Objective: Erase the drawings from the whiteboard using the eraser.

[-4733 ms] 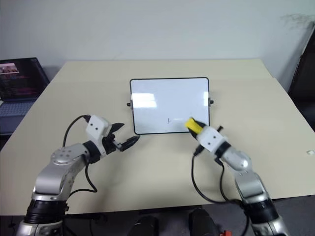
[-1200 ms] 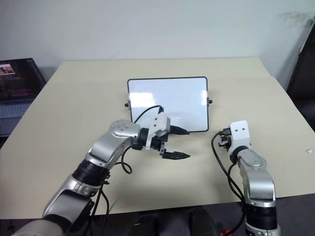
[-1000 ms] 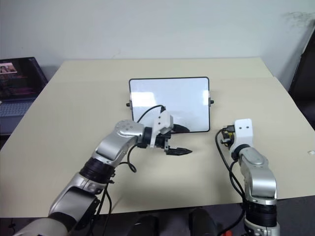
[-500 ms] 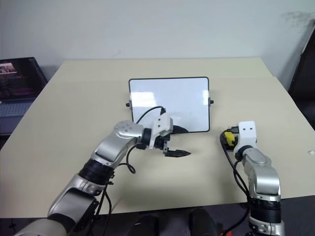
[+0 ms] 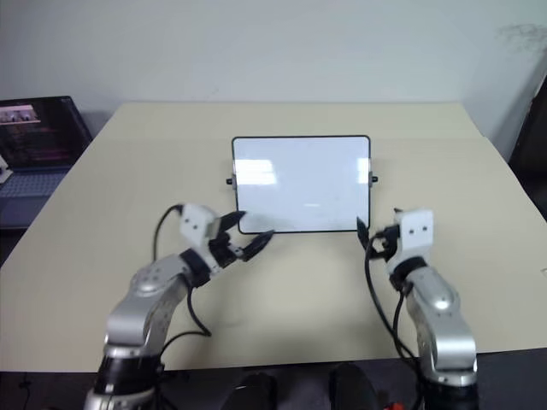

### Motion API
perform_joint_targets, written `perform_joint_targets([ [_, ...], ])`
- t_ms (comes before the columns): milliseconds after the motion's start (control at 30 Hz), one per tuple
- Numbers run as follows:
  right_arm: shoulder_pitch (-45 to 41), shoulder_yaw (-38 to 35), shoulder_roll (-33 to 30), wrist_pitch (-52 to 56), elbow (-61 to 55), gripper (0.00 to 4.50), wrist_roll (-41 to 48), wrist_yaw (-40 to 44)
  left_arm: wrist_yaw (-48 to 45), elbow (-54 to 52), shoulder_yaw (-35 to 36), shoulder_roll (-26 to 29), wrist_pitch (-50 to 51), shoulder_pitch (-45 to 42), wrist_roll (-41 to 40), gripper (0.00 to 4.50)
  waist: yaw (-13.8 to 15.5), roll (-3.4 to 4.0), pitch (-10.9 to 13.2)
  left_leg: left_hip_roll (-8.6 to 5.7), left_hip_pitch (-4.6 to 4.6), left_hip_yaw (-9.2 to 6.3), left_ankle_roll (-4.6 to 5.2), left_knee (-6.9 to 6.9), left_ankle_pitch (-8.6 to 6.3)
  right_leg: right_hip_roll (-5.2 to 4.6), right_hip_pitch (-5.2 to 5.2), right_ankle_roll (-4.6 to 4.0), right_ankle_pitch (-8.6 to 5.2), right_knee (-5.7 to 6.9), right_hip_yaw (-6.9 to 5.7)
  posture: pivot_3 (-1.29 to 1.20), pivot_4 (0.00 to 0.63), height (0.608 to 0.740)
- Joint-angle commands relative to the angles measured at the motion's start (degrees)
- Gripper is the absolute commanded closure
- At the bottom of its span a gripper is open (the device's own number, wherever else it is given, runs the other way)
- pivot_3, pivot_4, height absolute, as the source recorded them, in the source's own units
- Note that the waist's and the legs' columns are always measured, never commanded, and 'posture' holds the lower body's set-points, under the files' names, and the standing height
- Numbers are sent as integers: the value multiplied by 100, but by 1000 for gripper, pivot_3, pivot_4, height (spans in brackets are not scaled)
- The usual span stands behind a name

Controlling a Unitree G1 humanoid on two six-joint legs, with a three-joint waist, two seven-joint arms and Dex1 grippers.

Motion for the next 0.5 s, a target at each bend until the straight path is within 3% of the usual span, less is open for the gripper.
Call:
perform_joint_targets([
  [33, 719, 50, 11, -909, -254, 21, 198, 279, 1062, -174, 429, -46, -619, 234, 653, 0, 19, 0, 0, 0, 1, -2, 0, 1, 0, 0, 1, 0, 0, 0, -2, 0, 150, 740],
  [233, 1631, -647, 23, -1666, -145, 21, 380, 117, 1508, -160, 686, -130, -787, 696, 688, 0, 17, 0, -12, -27, 15, 7, -1, 4, 1, 5, 13, 4, 3, 1, -4, 0, 150, 740],
  [500, 1633, -840, -404, -1215, -172, 21, 668, 265, 1649, -600, 225, -400, -449, 979, 689, 0, 8, -2, -13, -27, 12, 7, -1, 4, 1, 9, 13, 1, 2, 2, -2, 0, 150, 740],
])
